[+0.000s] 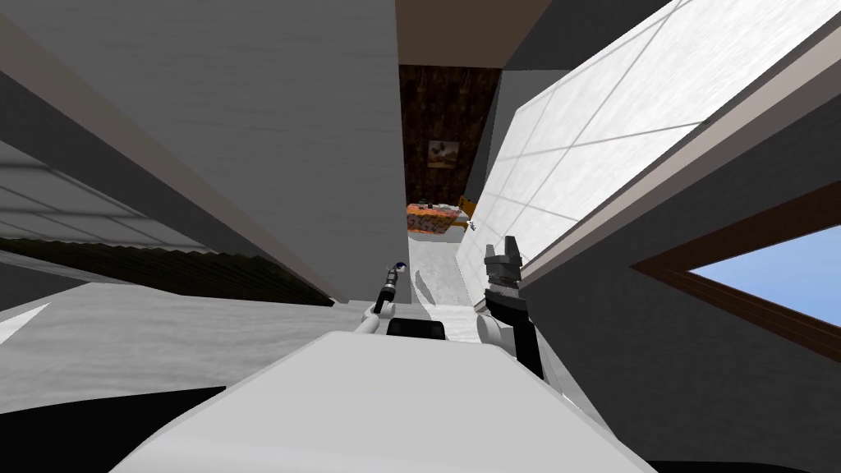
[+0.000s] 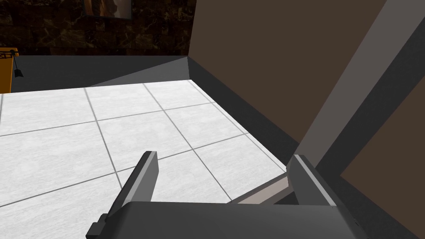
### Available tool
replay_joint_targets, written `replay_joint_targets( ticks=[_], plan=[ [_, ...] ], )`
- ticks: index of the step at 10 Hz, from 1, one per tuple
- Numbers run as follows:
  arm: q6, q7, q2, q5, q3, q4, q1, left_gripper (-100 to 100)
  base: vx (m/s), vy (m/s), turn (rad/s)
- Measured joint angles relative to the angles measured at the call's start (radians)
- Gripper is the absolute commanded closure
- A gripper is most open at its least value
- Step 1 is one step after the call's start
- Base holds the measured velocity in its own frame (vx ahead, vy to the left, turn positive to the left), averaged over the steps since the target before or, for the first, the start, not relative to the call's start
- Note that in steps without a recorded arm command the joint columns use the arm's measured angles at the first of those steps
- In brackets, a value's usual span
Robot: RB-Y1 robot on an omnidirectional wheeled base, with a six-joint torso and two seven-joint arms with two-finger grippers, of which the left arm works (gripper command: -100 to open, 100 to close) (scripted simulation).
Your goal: Push the door open
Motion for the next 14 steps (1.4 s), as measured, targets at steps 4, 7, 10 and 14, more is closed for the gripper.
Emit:
replay_joint_targets(
  ticks=[4,7,10,14],
  plan=[
    [0.025,-0.012,0.017,0.008,0.012,-0.030,0.029,100,0.135,-0.050,0.028],
    [-0.008,-0.005,0.043,0.021,0.032,0.028,-0.008,100,0.175,-0.062,0.044],
    [0.007,-0.019,0.060,0.034,0.057,-0.015,0.019,100,0.202,-0.060,0.057],
    [0.016,-0.034,0.076,0.055,0.095,-0.040,0.030,100,0.137,-0.045,0.038]
  ],
)
